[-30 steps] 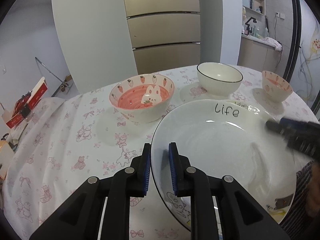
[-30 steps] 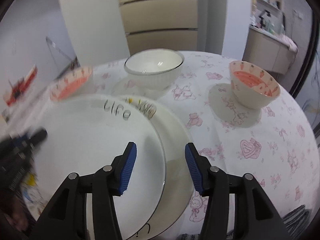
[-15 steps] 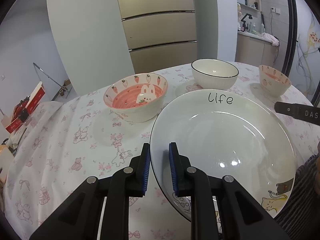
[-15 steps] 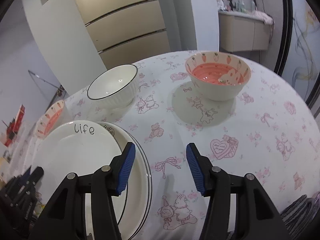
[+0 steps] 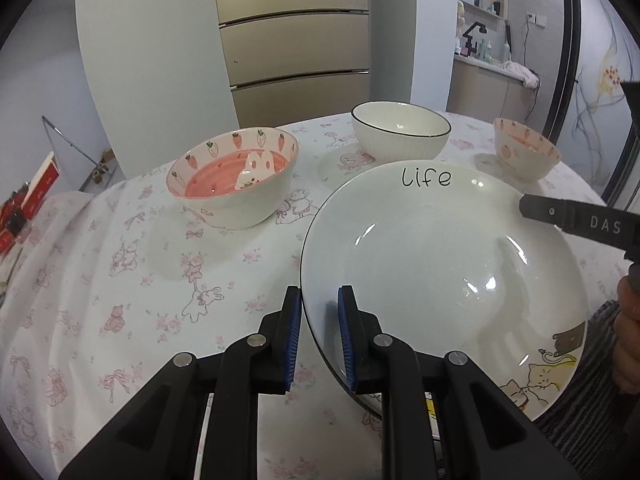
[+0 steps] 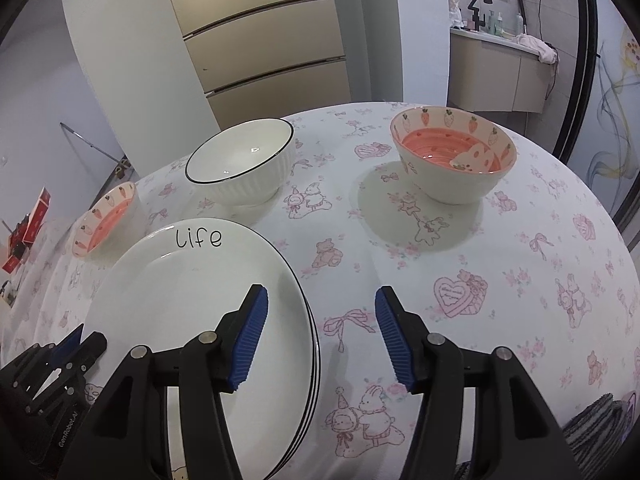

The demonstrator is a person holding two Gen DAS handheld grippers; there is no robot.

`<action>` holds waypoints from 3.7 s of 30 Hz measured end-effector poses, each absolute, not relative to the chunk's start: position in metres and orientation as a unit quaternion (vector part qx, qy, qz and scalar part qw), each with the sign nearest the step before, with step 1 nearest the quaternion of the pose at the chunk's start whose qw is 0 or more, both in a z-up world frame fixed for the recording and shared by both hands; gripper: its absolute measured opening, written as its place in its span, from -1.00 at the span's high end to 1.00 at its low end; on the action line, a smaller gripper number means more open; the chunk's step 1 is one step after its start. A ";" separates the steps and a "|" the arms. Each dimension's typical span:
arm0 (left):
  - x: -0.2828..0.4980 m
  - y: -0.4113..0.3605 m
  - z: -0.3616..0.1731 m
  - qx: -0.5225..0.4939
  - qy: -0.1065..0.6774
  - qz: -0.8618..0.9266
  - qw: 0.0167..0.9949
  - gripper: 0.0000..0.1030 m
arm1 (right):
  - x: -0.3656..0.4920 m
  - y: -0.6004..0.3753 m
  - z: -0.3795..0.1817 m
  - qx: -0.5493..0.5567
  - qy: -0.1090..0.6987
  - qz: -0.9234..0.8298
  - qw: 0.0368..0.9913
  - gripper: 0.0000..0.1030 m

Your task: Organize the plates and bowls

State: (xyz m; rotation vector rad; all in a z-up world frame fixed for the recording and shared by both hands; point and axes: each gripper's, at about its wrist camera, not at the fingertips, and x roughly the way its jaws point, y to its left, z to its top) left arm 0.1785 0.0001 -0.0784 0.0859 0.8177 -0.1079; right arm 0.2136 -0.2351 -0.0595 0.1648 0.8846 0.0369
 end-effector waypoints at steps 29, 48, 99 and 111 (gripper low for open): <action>0.115 0.049 0.122 0.022 0.108 0.017 0.994 -0.74 | 0.185 -0.185 0.102 0.020 0.216 0.086 0.972 -0.37; 0.116 0.069 0.191 -0.001 -0.023 0.049 0.999 -1.00 | 0.223 -0.158 0.182 0.070 0.056 0.157 0.984 -0.62; 0.353 0.155 -0.076 -0.201 0.487 0.007 0.850 0.26 | 0.374 -0.061 -0.062 0.041 0.533 0.264 0.803 0.48; 0.363 0.141 -0.105 -0.196 0.528 0.008 0.826 0.74 | 0.380 -0.060 -0.078 0.034 0.559 0.243 0.792 0.77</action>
